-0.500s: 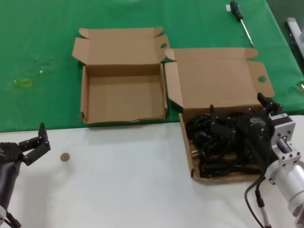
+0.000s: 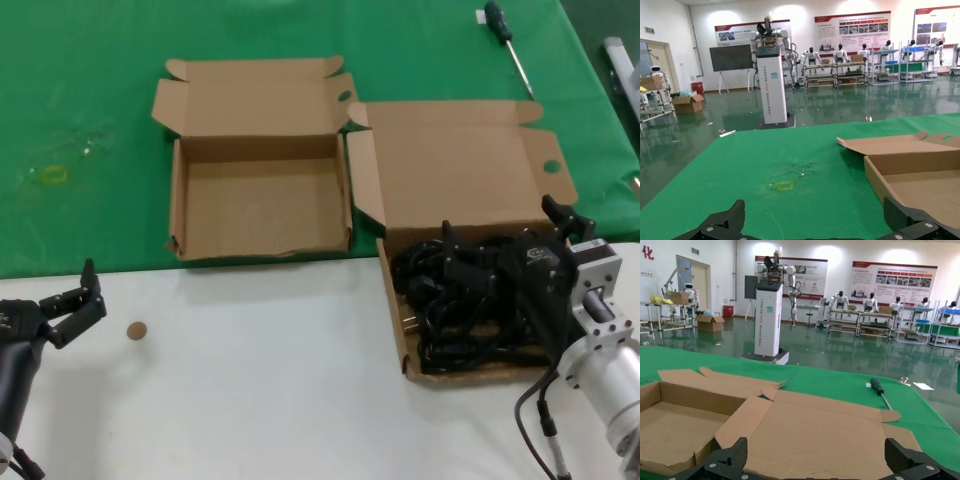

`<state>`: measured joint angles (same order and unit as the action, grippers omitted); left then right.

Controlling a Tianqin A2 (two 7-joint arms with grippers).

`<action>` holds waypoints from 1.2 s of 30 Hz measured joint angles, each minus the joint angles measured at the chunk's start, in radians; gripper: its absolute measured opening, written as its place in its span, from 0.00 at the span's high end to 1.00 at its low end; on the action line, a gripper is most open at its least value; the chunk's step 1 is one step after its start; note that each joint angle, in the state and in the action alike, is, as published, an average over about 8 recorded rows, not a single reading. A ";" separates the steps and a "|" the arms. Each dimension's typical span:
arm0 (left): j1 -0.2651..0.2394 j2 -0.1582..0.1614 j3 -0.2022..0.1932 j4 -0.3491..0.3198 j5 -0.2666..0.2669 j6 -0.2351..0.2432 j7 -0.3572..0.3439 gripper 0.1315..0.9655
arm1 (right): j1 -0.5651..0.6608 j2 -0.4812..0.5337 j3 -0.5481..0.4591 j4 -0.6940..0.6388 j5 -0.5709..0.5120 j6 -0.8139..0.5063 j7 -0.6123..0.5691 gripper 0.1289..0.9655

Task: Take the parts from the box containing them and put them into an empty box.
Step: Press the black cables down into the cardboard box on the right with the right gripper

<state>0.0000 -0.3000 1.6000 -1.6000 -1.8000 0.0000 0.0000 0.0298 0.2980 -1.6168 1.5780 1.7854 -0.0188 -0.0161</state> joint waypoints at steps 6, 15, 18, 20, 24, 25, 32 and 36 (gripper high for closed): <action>0.000 0.000 0.000 0.000 0.000 0.000 0.000 0.01 | 0.000 0.000 0.000 0.000 0.000 0.000 0.000 0.00; 0.000 0.000 0.000 0.000 0.000 0.000 0.000 0.07 | 0.000 0.000 0.000 0.000 0.000 0.000 0.000 0.00; 0.000 0.000 0.000 0.000 0.000 0.000 0.000 0.09 | 0.000 0.000 0.000 0.000 0.000 0.000 0.000 0.00; 0.000 0.000 0.000 0.000 0.000 0.000 0.000 0.14 | 0.000 0.002 -0.003 -0.001 0.000 0.003 0.000 0.00; 0.000 0.000 0.000 0.000 0.000 0.000 0.000 0.22 | 0.001 0.011 -0.015 -0.006 0.002 0.013 0.001 0.00; 0.000 0.000 0.000 0.000 0.000 0.000 0.000 0.24 | 0.001 0.015 -0.020 -0.007 0.004 0.017 0.001 0.00; 0.000 0.000 0.000 0.000 0.000 0.000 0.000 0.33 | -0.001 0.066 -0.046 -0.024 0.011 0.018 0.003 0.00; 0.000 0.000 0.000 0.000 0.000 0.000 0.000 0.46 | -0.001 0.104 -0.033 -0.042 0.007 -0.020 -0.009 0.00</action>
<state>0.0000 -0.3000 1.6000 -1.6000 -1.8000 0.0000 0.0000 0.0287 0.4024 -1.6497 1.5356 1.7921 -0.0390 -0.0247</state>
